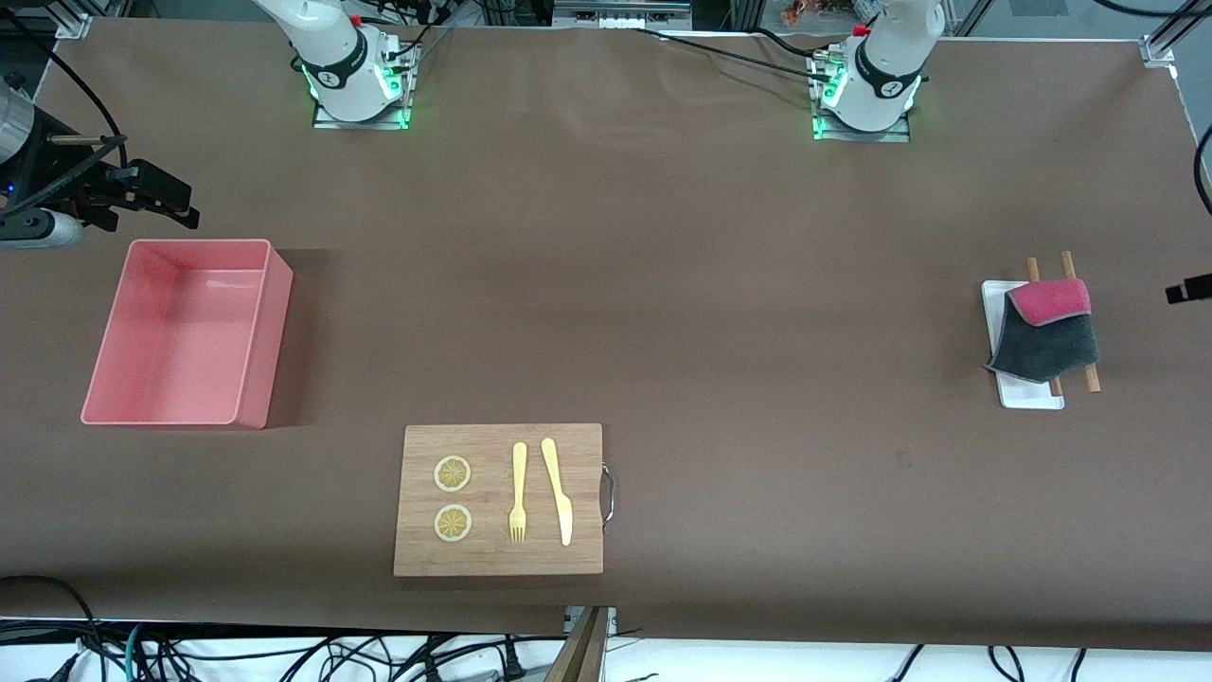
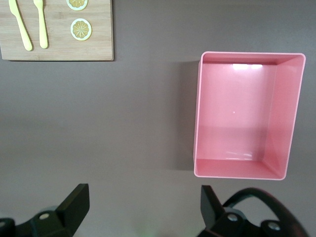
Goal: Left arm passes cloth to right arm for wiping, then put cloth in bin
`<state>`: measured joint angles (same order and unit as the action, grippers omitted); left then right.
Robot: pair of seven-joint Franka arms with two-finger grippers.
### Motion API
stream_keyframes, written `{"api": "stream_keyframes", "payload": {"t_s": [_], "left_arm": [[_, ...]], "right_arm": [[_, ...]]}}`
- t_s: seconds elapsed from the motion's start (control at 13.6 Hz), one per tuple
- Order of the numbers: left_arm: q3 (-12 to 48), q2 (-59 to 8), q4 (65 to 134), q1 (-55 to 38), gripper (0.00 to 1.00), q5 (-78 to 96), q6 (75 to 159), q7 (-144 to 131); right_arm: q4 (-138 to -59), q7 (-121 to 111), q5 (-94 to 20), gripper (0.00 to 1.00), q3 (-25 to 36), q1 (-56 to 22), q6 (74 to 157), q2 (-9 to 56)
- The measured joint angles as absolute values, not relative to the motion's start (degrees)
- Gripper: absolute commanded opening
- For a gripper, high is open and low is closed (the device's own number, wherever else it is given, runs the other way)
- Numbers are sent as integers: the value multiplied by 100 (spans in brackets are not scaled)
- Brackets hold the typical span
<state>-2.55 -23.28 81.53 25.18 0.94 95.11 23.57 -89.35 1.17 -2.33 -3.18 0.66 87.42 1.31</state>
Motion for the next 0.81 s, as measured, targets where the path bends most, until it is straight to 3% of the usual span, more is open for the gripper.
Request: {"api": "stream_keyframes", "payload": {"t_s": [0.29,0.81], "left_arm": [[-250,-2951,8096,2970,100,426,10521,4379],[-235,-3913,8141,3851,100,1797,10698,9119]], "right_arm": [[-8935,117,-235,99,-318,66,8740,131],[-8935,117,-236,99,-317,67,8739,131]]}}
